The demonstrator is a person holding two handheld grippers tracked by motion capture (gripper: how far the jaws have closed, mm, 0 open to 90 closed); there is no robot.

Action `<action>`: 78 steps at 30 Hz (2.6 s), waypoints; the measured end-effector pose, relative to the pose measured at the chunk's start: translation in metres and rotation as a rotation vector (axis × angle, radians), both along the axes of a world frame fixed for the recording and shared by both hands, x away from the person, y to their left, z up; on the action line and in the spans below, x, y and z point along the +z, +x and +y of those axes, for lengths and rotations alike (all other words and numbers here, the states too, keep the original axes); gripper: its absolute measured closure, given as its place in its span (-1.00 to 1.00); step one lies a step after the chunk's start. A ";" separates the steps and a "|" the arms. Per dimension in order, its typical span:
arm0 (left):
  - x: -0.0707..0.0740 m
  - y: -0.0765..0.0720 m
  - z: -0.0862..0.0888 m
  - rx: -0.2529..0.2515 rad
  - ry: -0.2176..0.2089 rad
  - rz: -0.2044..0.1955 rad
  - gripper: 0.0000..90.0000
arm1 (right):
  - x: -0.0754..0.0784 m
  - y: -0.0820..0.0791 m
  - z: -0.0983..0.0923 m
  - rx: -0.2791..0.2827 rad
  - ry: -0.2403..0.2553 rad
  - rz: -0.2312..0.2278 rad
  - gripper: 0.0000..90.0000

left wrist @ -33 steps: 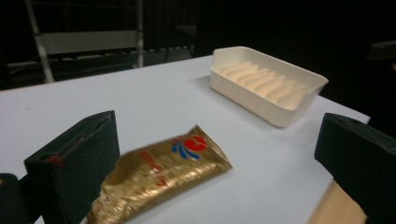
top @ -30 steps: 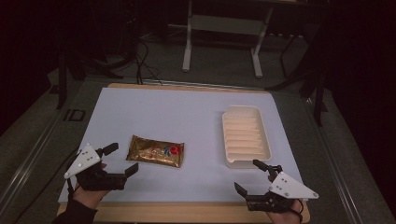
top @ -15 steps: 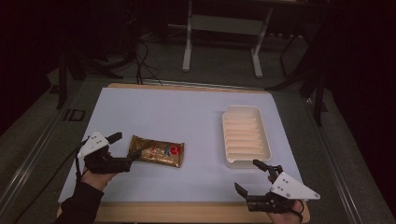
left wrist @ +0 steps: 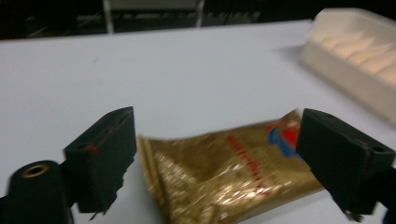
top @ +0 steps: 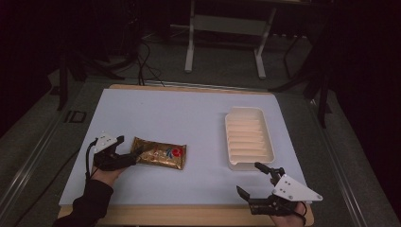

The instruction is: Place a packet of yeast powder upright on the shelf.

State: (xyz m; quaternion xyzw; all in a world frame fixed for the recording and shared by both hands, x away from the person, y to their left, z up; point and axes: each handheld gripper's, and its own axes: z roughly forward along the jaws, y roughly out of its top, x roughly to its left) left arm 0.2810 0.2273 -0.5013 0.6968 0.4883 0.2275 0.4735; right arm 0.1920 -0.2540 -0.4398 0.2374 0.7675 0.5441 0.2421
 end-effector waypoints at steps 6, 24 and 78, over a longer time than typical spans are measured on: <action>-0.013 0.005 0.001 0.017 0.040 0.056 -0.59 | -0.001 0.000 0.000 0.001 0.000 0.003 -0.75; -0.033 0.014 0.007 0.047 0.062 0.218 -0.32 | -0.002 0.001 0.002 0.014 -0.009 0.016 -0.72; 0.006 -0.002 -0.016 -0.026 0.192 0.113 1.00 | -0.002 0.002 -0.003 -0.012 0.027 0.018 -0.74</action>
